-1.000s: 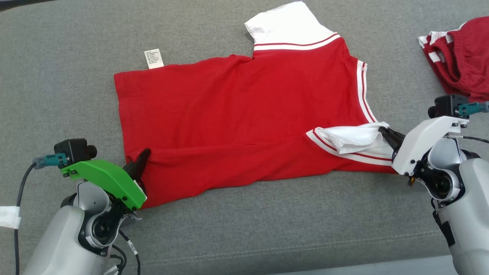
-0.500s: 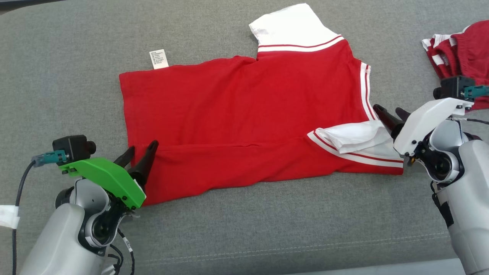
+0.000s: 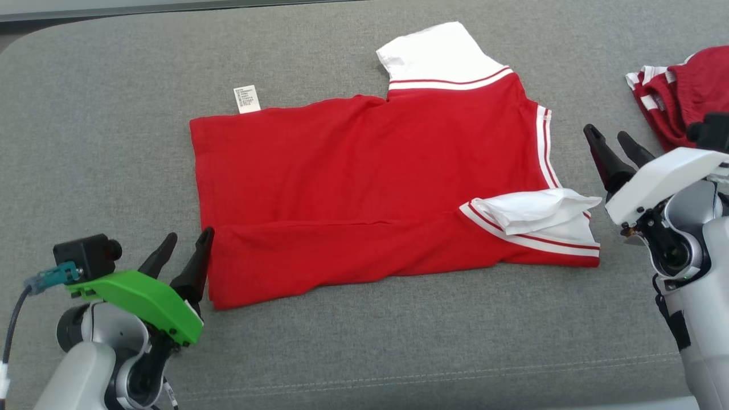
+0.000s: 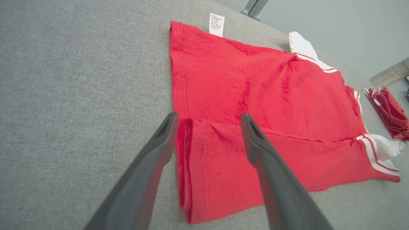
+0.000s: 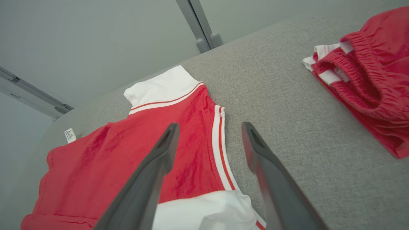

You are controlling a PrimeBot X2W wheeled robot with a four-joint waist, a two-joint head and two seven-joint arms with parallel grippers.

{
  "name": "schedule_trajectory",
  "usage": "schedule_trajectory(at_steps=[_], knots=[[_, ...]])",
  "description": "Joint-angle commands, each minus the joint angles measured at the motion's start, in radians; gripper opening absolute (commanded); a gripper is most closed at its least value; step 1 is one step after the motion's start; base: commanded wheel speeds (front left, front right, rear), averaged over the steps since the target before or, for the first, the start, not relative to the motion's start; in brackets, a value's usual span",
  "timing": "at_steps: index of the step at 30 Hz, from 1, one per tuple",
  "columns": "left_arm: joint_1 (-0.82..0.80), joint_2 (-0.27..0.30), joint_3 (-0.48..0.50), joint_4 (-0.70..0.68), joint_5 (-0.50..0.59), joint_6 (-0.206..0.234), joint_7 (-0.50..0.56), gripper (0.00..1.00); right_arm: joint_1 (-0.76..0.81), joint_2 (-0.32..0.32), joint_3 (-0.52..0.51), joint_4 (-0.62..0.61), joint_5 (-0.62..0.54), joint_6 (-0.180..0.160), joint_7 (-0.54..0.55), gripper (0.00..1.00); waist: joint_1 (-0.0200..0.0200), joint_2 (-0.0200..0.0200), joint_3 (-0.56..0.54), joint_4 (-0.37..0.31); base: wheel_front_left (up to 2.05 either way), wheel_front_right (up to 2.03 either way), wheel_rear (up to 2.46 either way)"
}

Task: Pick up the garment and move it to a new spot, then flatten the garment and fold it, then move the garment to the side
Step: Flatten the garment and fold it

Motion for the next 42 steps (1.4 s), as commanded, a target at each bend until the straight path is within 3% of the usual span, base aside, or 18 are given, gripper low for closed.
schedule_trajectory(at_steps=[1,11,18,24,37,39,41,42], knots=[[0.035,-0.008,0.005,-0.017,-0.001,0.013,-0.016,1.00,0.035,-0.007,-0.008,-0.022,0.009,0.000,-0.019,1.00,0.0000,0.0000,-0.018,0.003,0.00,0.00,0.00],[0.192,-0.104,0.023,-0.058,-0.083,0.072,-0.059,1.00,0.247,0.035,-0.084,-0.141,0.022,0.000,-0.078,1.00,0.0000,0.0000,-0.064,0.005,0.00,0.00,0.00],[0.230,-0.182,0.066,0.011,-0.166,0.115,-0.079,1.00,0.361,0.123,-0.133,-0.198,0.037,0.000,-0.085,1.00,0.0000,0.0000,-0.070,-0.019,0.00,0.00,0.00],[0.220,-0.215,0.096,0.077,-0.205,0.117,-0.092,1.00,0.406,0.163,-0.143,-0.207,0.040,0.000,-0.082,1.00,0.0000,0.0000,-0.064,-0.038,0.00,0.00,0.00],[0.108,-0.240,0.103,0.245,-0.206,0.067,-0.130,1.00,0.389,0.178,-0.115,-0.188,0.039,0.000,-0.080,1.00,0.0000,0.0000,-0.041,-0.061,0.00,0.00,0.00],[0.092,-0.244,0.100,0.268,-0.202,0.059,-0.136,0.55,0.384,0.180,-0.106,-0.180,0.038,0.000,-0.080,1.00,0.0000,0.0000,-0.036,-0.062,0.00,0.00,0.00],[0.078,-0.246,0.096,0.284,-0.198,0.049,-0.143,0.33,0.377,0.180,-0.096,-0.173,0.036,0.000,-0.079,1.00,0.0000,0.0000,-0.029,-0.062,0.00,0.00,0.00],[0.072,-0.248,0.094,0.290,-0.196,0.045,-0.144,0.16,0.375,0.179,-0.092,-0.168,0.036,0.000,-0.079,1.00,0.0000,0.0000,-0.027,-0.061,0.00,0.00,0.00]])
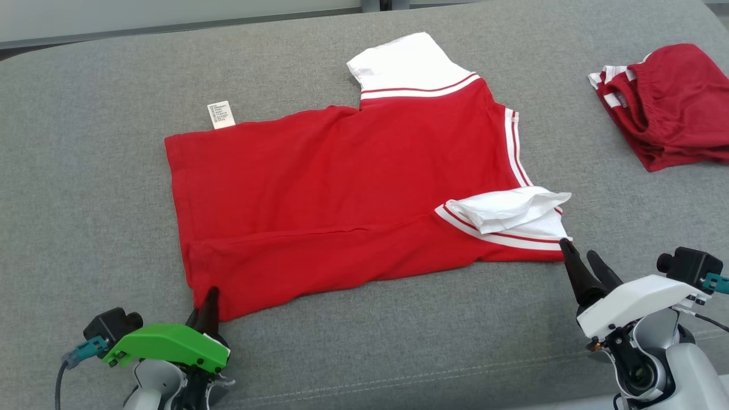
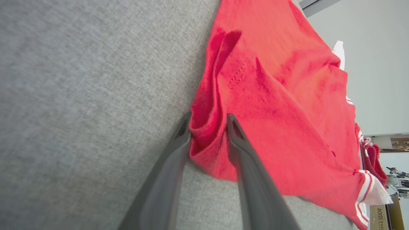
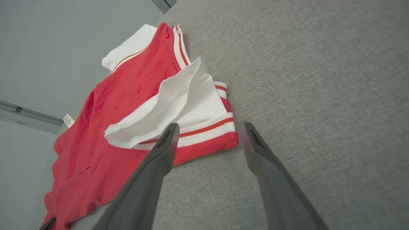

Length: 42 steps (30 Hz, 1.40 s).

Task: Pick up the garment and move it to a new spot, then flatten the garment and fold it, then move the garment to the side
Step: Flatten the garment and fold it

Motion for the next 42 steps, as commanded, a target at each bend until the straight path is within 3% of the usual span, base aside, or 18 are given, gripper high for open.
schedule_trajectory(at_steps=[1,9,21,28,29,32,33,42], knots=[[-0.014,-0.006,-0.010,0.018,0.014,-0.012,-0.002,0.02,-0.015,-0.001,0.008,0.009,-0.002,0.000,-0.001,1.00,0.0000,-0.0001,0.008,0.002,0.00,0.00,0.00],[-0.020,0.006,-0.028,-0.019,0.044,-0.052,-0.041,0.00,-0.042,-0.019,0.027,0.066,-0.013,0.000,-0.020,1.00,0.0000,-0.0001,0.022,0.023,0.00,0.00,0.00],[-0.003,0.003,-0.052,-0.098,0.065,-0.032,-0.042,0.00,-0.096,-0.043,0.039,0.176,-0.023,0.000,-0.040,1.00,0.0000,-0.0001,0.034,0.057,0.00,0.00,0.00],[-0.012,0.009,-0.052,-0.118,0.070,-0.022,-0.039,0.00,-0.176,-0.045,0.074,0.311,0.017,0.000,-0.037,1.00,0.0000,-0.0001,0.044,0.065,0.00,0.00,0.00],[-0.013,0.010,-0.053,-0.119,0.071,-0.021,-0.039,0.00,-0.186,-0.047,0.084,0.323,0.023,-0.001,-0.039,0.56,0.0000,-0.0001,0.044,0.066,0.00,0.00,0.00],[-0.018,0.012,-0.055,-0.126,0.075,-0.020,-0.041,0.00,-0.207,-0.055,0.119,0.341,0.051,0.000,-0.045,0.04,0.0000,-0.0001,0.042,0.070,0.00,0.00,0.00],[-0.019,0.013,-0.056,-0.129,0.076,-0.021,-0.042,0.00,-0.214,-0.059,0.127,0.342,0.061,0.000,-0.047,0.00,0.0000,-0.0001,0.041,0.070,0.00,0.00,0.00],[-0.029,0.033,-0.047,-0.194,0.083,-0.031,-0.055,0.00,-0.244,-0.140,0.152,0.271,0.160,0.000,-0.013,0.00,0.0000,-0.0001,0.024,0.062,0.00,0.00,0.00]])
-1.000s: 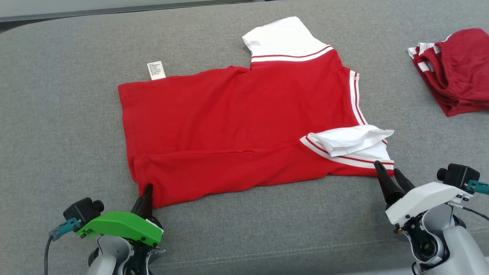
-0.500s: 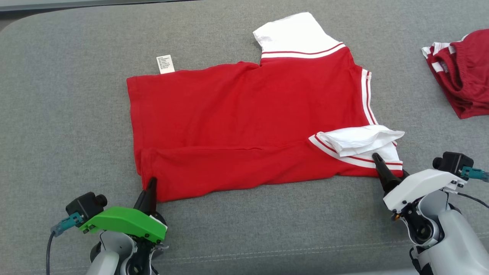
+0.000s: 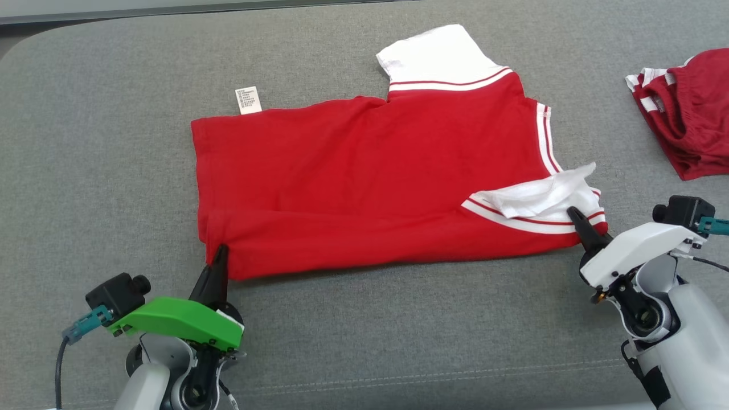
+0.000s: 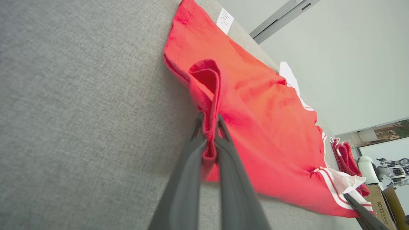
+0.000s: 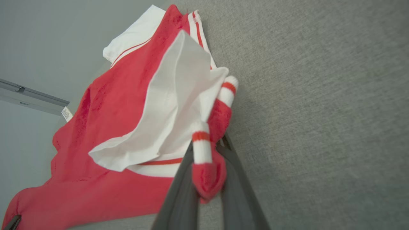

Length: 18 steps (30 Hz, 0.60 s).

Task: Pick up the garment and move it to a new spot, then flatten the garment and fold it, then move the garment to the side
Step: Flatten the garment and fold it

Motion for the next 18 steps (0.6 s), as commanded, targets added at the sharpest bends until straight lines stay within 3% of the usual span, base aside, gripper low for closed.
schedule_trajectory(at_steps=[1,10,18], knots=[[-0.016,0.012,0.008,-0.017,0.013,-0.006,-0.007,0.00,-0.005,-0.013,-0.011,-0.013,0.022,0.000,0.014,0.00,0.0000,0.0000,-0.004,-0.004,0.00,0.00,0.00],[0.053,0.033,0.000,-0.138,0.012,0.019,0.012,0.00,0.043,-0.062,-0.055,-0.138,0.012,0.000,0.099,0.00,0.0000,0.0000,-0.020,-0.009,0.00,0.00,0.00],[0.140,0.035,-0.013,-0.133,0.013,0.041,0.007,0.00,0.136,-0.032,-0.109,-0.158,-0.021,-0.001,0.090,0.00,0.0000,0.0000,-0.022,-0.008,0.00,0.00,0.00]])
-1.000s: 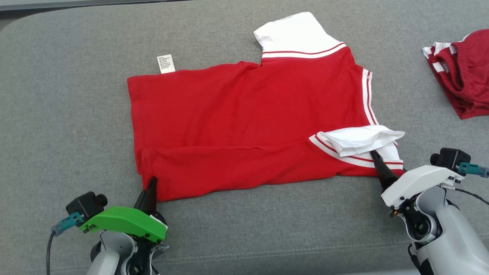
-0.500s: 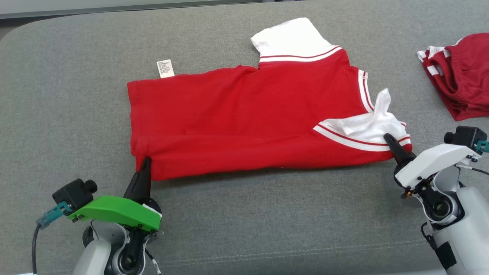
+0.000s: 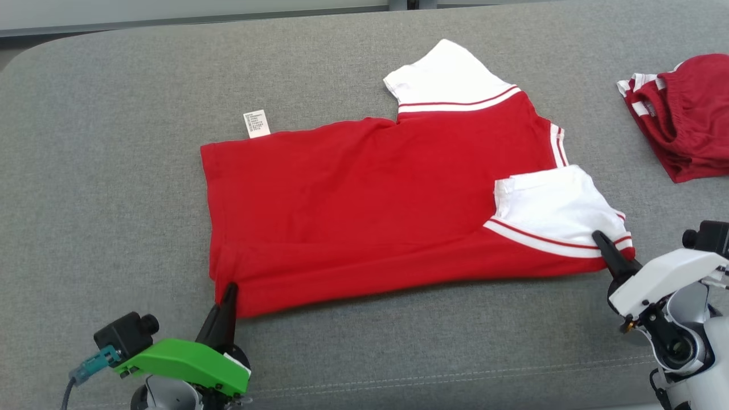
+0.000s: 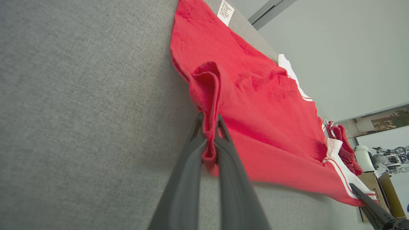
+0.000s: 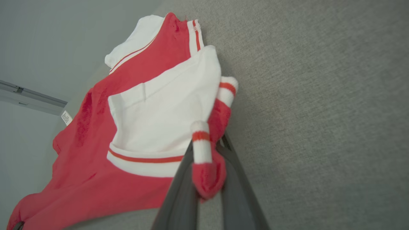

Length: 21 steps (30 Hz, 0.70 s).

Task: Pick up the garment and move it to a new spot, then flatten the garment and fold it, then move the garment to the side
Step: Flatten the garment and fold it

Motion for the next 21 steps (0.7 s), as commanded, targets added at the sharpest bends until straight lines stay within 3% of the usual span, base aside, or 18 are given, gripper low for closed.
schedule_trajectory(at_steps=[1,7,15,16,17,18,19,21], knots=[[0.012,0.006,0.002,0.003,0.010,0.007,-0.004,0.00,0.014,-0.002,-0.009,0.002,-0.009,-0.001,-0.005,0.00,0.0000,-0.0001,0.000,0.000,0.00,0.00,0.00],[0.056,0.000,-0.017,0.035,0.017,0.010,-0.013,0.00,0.086,0.035,-0.028,-0.004,-0.020,-0.001,-0.009,0.00,0.0000,-0.0001,-0.003,-0.010,0.00,0.00,0.00],[0.073,0.007,-0.031,0.068,0.034,0.062,0.008,0.00,0.088,0.047,-0.011,0.028,-0.058,-0.001,-0.021,0.00,0.0000,-0.0001,-0.004,-0.028,0.00,0.00,0.00],[0.071,0.009,-0.034,0.070,0.039,0.067,0.012,0.00,0.084,0.046,-0.007,0.035,-0.062,-0.001,-0.026,0.20,0.0000,-0.0001,-0.004,-0.028,0.00,0.00,0.00],[0.067,0.012,-0.036,0.073,0.043,0.071,0.012,0.42,0.081,0.046,-0.004,0.043,-0.066,-0.001,-0.030,0.65,0.0000,-0.0001,-0.005,-0.028,0.00,0.00,0.00],[0.064,0.013,-0.038,0.075,0.048,0.075,0.012,0.89,0.079,0.046,-0.001,0.048,-0.071,-0.001,-0.036,1.00,0.0000,-0.0001,-0.006,-0.028,0.00,0.00,0.00],[0.059,0.019,-0.041,0.076,0.056,0.076,0.013,1.00,0.080,0.044,0.002,0.049,-0.070,-0.001,-0.039,1.00,0.0000,-0.0001,-0.008,-0.027,0.00,0.00,0.00],[0.050,0.038,-0.052,0.069,0.083,0.079,0.013,1.00,0.089,0.035,0.004,0.047,-0.065,0.000,-0.046,1.00,0.0000,-0.0001,-0.010,-0.025,0.00,0.00,0.00]])
